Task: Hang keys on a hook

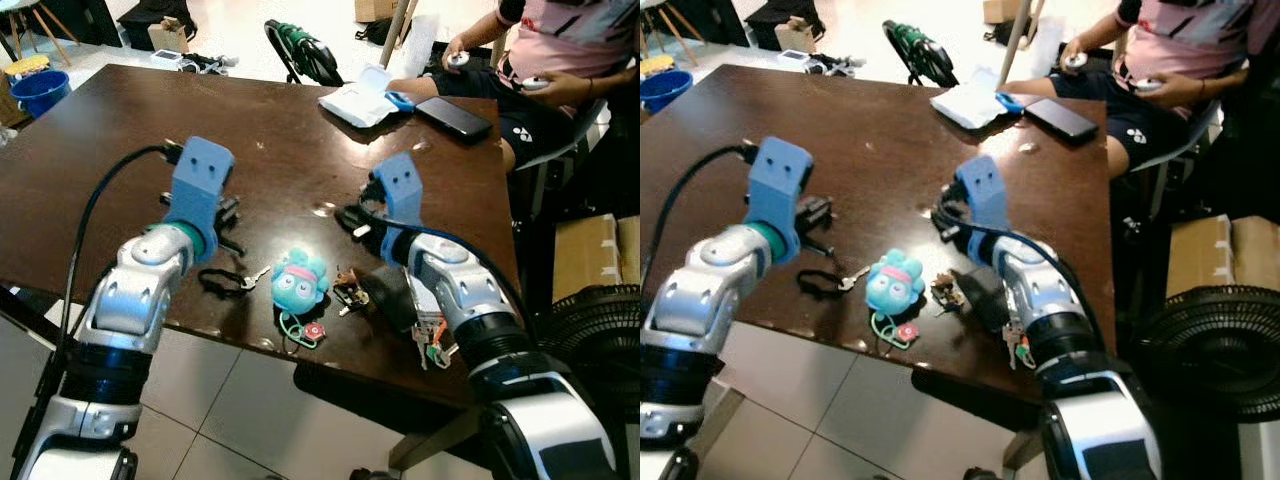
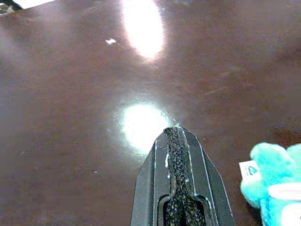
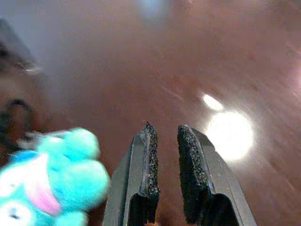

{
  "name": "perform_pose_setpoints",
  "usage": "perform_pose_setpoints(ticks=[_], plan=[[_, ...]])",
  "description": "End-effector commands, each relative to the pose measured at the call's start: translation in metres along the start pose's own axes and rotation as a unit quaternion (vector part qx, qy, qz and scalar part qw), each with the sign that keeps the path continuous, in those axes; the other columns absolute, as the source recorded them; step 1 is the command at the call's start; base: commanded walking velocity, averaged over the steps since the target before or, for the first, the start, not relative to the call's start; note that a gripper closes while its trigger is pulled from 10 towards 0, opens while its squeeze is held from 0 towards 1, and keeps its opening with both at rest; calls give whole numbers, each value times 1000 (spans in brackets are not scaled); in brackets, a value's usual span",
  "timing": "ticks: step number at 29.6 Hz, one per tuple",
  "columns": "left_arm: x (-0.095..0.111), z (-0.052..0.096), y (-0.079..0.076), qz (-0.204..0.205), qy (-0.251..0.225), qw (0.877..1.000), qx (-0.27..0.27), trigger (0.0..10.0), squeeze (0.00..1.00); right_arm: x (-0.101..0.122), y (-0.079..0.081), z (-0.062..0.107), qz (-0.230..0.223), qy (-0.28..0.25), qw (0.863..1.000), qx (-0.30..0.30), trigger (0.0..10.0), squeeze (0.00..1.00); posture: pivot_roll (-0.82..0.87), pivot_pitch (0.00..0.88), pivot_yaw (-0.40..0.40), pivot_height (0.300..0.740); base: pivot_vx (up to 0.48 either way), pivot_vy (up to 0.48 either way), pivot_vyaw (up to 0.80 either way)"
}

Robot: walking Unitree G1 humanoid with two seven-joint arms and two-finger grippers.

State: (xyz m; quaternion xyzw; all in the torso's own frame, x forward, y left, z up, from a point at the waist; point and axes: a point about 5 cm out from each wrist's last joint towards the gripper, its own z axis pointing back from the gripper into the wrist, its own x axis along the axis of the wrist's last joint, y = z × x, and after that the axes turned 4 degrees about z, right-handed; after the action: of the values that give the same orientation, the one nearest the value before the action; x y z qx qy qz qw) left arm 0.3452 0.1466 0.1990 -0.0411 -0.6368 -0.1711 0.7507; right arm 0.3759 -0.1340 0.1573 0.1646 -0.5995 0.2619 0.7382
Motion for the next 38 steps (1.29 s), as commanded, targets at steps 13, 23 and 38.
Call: perform_pose_setpoints(ticks=[13,23,38], plan=[[-6,0,-16,-16,28,999,-34,10000,0,-36,-56,52,-29,55,993,-96,10000,863,57,58,103,740,0,0,0],[-8,4,-12,-17,36,999,-30,10000,0,-38,-53,67,10,65,997,-43,10000,0,63,66,104,740,0,0,0],[-8,2,-12,-21,39,998,-33,10000,0,-21,10,102,55,-23,992,115,10000,0,53,50,114,740,0,0,0]])
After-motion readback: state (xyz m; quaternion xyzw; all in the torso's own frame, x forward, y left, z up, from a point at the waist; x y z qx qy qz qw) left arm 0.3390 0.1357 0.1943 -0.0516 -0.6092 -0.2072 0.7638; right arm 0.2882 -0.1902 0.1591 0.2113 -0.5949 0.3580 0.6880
